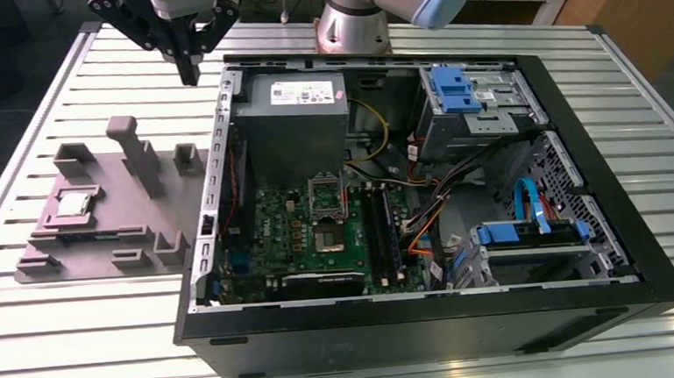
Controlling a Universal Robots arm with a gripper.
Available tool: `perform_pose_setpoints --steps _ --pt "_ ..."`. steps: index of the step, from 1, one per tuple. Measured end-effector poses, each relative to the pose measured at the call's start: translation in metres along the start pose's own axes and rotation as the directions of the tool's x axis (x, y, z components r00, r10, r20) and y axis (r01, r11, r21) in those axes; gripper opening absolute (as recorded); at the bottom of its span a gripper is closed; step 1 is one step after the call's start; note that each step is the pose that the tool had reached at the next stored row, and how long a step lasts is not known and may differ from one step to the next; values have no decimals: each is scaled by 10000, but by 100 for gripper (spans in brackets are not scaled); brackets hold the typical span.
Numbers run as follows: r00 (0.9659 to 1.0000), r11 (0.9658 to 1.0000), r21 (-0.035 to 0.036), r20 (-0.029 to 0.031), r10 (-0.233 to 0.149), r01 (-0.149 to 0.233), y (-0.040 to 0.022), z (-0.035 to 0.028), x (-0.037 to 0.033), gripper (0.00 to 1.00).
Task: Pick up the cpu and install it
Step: 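Reach for the cpu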
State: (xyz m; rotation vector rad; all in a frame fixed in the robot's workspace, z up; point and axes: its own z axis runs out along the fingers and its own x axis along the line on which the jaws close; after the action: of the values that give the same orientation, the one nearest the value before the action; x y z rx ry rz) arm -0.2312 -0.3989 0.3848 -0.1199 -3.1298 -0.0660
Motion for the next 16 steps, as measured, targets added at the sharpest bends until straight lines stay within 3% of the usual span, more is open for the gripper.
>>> perform_pose_setpoints --steps 16 --pt "10000 10000 2 -30 1 -1 -9 12 115 10"
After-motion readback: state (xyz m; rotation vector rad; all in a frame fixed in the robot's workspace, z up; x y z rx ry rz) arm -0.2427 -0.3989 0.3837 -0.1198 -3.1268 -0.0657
